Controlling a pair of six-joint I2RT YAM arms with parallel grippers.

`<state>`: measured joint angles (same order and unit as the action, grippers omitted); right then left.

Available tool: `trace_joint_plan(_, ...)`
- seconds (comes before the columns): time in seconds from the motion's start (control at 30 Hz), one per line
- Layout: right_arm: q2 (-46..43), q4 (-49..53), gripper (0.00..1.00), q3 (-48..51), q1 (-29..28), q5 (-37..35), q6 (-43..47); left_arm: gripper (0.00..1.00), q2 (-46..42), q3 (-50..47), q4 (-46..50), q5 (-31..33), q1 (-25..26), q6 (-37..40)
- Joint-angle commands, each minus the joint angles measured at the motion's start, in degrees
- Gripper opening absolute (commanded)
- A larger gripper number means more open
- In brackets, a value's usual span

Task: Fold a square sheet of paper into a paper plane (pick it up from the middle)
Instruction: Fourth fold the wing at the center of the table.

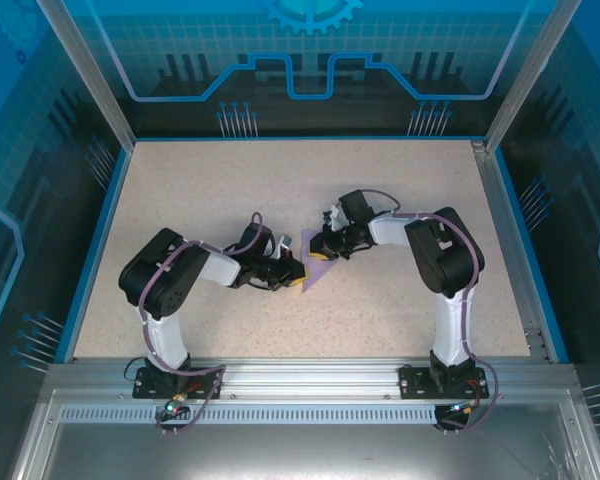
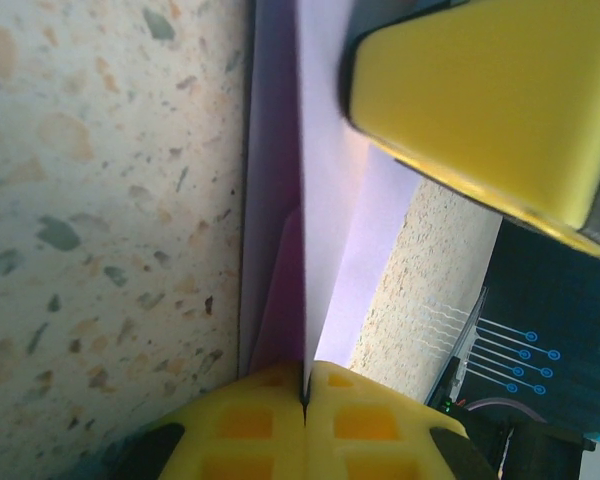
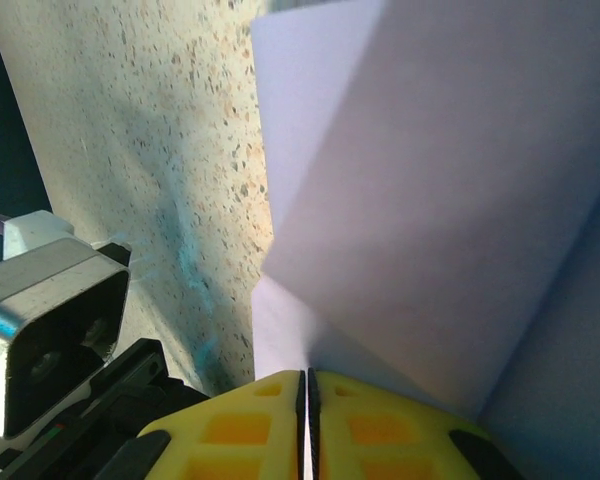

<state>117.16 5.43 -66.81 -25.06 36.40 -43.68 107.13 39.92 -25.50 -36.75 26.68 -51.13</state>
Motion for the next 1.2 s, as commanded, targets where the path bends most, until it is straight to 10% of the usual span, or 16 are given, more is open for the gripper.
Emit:
trace_joint_plan(0.0,-2.06,1.22,0.12,0.09,0.76,0.54,0.45,0.0,3.59,-2.39,5.41,3.61,-0.66,-0.78)
trace_joint_plan(0.93,1.6,6.17,0.13,-2.49,-0.63,-2.29,2.41,0.0,2.08,-1.62,7.81,3.3,-0.67,1.66)
trace_joint_plan(1.17,3.37,8.18,0.12,-2.54,-0.43,-3.22,3.86,0.16,-0.95,-0.46,9.15,0.82,-0.66,4.06)
